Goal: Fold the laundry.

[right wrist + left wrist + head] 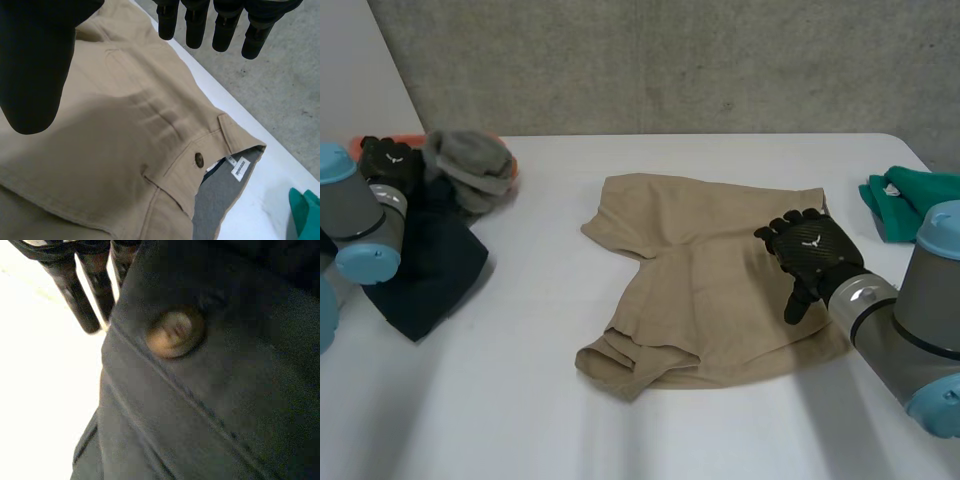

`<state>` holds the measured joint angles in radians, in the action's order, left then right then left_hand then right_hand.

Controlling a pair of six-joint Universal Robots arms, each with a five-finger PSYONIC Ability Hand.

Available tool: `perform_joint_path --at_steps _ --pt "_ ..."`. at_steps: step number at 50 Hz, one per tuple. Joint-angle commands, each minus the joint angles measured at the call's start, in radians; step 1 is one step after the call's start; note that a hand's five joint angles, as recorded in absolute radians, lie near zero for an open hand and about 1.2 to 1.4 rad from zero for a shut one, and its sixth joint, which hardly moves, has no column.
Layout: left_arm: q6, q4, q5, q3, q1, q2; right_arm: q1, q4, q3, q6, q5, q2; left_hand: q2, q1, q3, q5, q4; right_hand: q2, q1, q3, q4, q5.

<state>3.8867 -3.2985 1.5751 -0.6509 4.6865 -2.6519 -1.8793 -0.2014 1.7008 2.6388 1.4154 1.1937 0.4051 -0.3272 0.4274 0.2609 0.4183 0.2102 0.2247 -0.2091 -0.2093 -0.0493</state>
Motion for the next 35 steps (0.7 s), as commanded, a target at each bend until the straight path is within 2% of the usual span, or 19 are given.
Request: perform_joint_path --at_steps 1,8,19,23,26,27,29,33,35 --pt "-0.059 -0.097 -0.009 -0.203 -0.029 0.177 0.005 0.0 -0.001 0.01 -0.004 0.038 -0.231 0.153 -0.253 -0.261 -0.244 -0.036 -0.05 0.035 0.035 0.049" --pt "-0.084 -0.15 -0.02 -0.386 -0.049 0.36 0.011 0.011 -0.006 0.009 -0.016 0.07 -0.231 0.153 -0.253 -0.261 -0.244 -0.036 -0.05 0.035 0.035 0.049" --pt "-0.205 -0.018 -0.161 -0.723 -0.17 0.769 0.043 0.134 -0.081 -0.006 -0.016 0.147 -0.231 0.153 -0.253 -0.261 -0.244 -0.036 -0.05 0.035 0.035 0.049" --pt "-0.251 0.075 -0.19 -0.834 -0.267 0.881 0.057 0.235 -0.116 -0.04 -0.012 0.167 -0.231 0.153 -0.253 -0.261 -0.244 -0.036 -0.05 0.035 0.035 0.049" --pt "-0.283 0.126 -0.201 -0.926 -0.37 0.943 0.069 0.316 -0.125 -0.091 -0.01 0.176 -0.231 0.153 -0.253 -0.261 -0.244 -0.036 -0.05 0.035 0.035 0.049" --pt "-0.297 0.131 -0.201 -0.967 -0.428 0.957 0.077 0.348 -0.122 -0.121 -0.012 0.181 -0.231 0.153 -0.253 -0.261 -0.244 -0.036 -0.05 0.035 0.035 0.049" --pt "-0.311 0.126 -0.201 -1.006 -0.489 0.963 0.085 0.368 -0.118 -0.144 -0.016 0.185 -0.231 0.153 -0.253 -0.261 -0.244 -0.036 -0.05 0.035 0.035 0.049" --pt "-0.354 0.07 -0.193 -1.084 -0.659 0.937 0.109 0.372 -0.08 -0.194 -0.026 0.198 -0.089 0.011 -0.112 -0.12 -0.103 -0.036 -0.05 0.035 0.035 0.049" --pt "-0.368 0.041 -0.19 -1.098 -0.707 0.913 0.117 0.361 -0.064 -0.197 -0.032 0.199 -0.01 -0.068 -0.032 -0.04 -0.023 -0.036 -0.05 0.035 0.035 0.049"
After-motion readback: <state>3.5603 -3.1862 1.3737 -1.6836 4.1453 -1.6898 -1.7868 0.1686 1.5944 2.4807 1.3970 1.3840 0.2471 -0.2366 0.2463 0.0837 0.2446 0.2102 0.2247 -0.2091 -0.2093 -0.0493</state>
